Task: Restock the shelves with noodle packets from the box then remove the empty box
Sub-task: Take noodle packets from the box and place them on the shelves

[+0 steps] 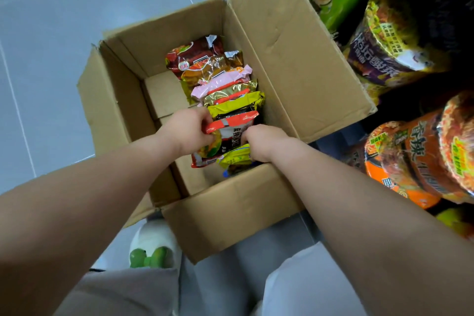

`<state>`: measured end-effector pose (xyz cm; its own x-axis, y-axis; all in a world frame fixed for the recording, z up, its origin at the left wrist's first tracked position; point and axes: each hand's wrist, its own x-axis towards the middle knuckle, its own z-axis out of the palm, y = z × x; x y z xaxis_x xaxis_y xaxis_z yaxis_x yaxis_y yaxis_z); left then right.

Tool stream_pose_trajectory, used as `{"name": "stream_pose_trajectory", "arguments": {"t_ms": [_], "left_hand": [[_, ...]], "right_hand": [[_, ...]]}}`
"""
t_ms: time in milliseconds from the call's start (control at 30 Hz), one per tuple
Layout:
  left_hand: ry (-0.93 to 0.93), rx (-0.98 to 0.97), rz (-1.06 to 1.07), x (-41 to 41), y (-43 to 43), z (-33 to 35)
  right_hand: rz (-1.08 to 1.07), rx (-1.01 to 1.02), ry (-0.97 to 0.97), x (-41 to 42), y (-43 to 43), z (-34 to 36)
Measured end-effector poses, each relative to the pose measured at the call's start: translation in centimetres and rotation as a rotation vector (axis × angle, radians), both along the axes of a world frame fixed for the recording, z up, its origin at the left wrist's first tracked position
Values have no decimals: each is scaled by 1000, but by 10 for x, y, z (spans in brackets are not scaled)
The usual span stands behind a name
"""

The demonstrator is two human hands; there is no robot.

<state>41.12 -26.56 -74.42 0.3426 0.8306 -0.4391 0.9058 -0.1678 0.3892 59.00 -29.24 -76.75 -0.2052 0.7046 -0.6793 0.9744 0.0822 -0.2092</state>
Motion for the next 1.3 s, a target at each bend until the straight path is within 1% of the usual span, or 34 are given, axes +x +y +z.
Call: {"name": "stream_pose_trajectory", "arguments": {"t_ms": [133, 200, 267, 333, 467, 567, 700, 767, 867, 1067, 1200, 1300], "left_hand": [[-22, -16, 12, -9, 5, 18], [-39, -20, 55, -14, 7, 42], [-59, -23, 132, -20, 8, 82], [-76, -15, 189, -27, 5, 125], [-77, -23, 216, -38, -6, 240], [-47, -20, 237, -48, -21, 339], [-89, 29, 369, -67, -55, 459], [-115, 61, 411, -74, -72, 496], [-139, 117, 442, -91, -92, 535], [-203, 175, 489, -152, -94, 566], [-252, 209, 490, -229, -63, 587], [-279, 259, 472, -287, -33, 607]], "right_hand": [[-25, 66, 14, 0, -3, 18], [-40, 103, 23, 3, -5, 47], [-113, 120, 33, 4, -8, 89], [-217, 134, 66, 4, -13, 133], [-398, 145, 82, 2, -24, 248], [-422, 145, 76, -5, -40, 343], [-454, 177, 73, -19, -66, 464], [-459, 207, 78, -27, -78, 502], [-426, 270, 72, -39, -90, 547], [-408, 372, 39, -91, -82, 597], [-407, 440, 33, -165, -51, 623], [-442, 517, -16, -227, -26, 636]]}}
